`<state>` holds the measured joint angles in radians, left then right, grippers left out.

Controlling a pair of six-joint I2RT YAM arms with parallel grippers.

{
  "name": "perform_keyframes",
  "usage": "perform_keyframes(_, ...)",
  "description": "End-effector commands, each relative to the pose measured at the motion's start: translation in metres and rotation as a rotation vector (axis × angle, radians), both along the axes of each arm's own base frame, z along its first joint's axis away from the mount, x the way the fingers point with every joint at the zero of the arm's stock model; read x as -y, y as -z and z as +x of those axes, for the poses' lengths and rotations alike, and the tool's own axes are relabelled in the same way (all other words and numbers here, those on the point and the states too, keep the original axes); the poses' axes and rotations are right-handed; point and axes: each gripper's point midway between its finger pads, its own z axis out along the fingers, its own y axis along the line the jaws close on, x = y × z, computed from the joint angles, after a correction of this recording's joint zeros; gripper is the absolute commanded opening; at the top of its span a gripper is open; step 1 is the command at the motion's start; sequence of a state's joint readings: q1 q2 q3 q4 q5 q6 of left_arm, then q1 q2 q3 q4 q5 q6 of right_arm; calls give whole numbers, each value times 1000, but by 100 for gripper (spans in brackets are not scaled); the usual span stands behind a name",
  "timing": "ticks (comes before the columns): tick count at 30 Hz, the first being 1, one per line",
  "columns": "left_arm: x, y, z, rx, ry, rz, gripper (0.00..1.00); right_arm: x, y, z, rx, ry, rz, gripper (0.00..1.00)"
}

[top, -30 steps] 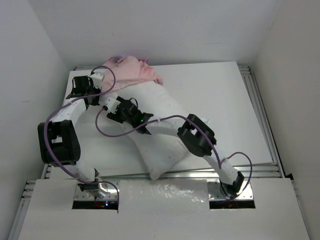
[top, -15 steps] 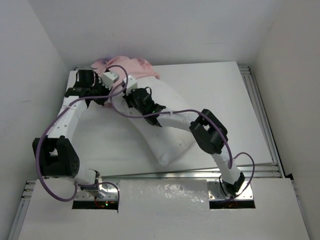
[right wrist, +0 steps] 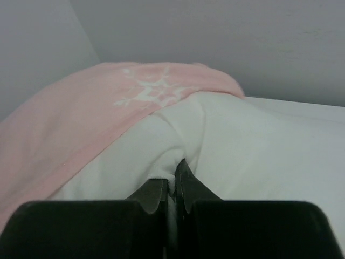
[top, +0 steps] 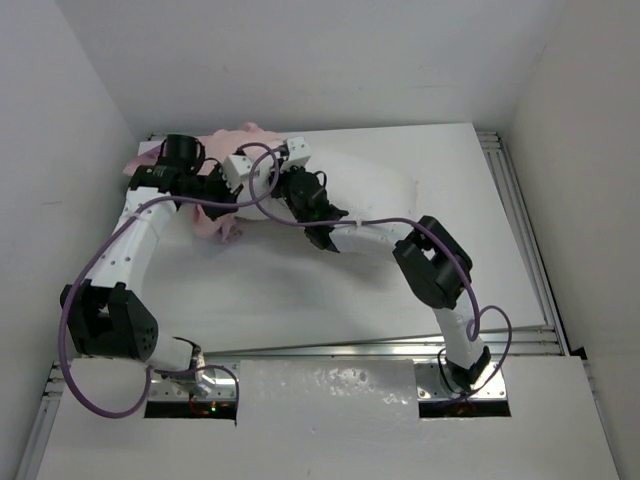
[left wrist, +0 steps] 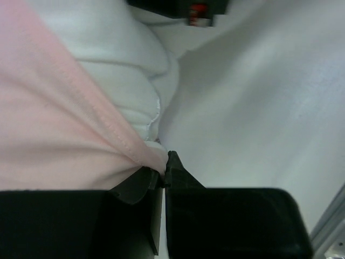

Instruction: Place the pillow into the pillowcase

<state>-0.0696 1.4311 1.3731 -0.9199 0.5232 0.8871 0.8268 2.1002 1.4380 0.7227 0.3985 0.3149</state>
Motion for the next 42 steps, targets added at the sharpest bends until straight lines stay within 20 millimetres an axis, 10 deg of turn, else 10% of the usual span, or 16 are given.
perform_keyframes(1, 51, -3, -54, -153, 216, -153, 0, 26, -141, 7, 254, 93, 383, 0)
perform_keyframes(7, 67, -47, -1, -12, 60, -291, 0, 2, -91, 3, 176, 52, 301, 0)
perform_keyframes(14, 42, -19, 25, -25, -198, -246, 0, 9, -34, -44, 79, -58, 269, 0)
perform_keyframes(22, 45, -81, 30, 93, -170, -195, 0, -3, -111, -102, 352, -165, 170, 0)
perform_keyframes(30, 117, -54, -92, -90, 506, -204, 0, -6, -132, -70, 347, -9, 236, 0)
perform_keyframes(36, 115, -45, -76, -88, 441, -195, 0, -4, -114, -70, 291, -4, 262, 0)
perform_keyframes(39, 98, -51, -38, -67, 165, -255, 0, 0, -94, -78, 253, -30, 247, 0)
perform_keyframes(42, 65, -44, -9, -7, -34, -201, 30, 11, -54, -94, 194, -77, 193, 0)
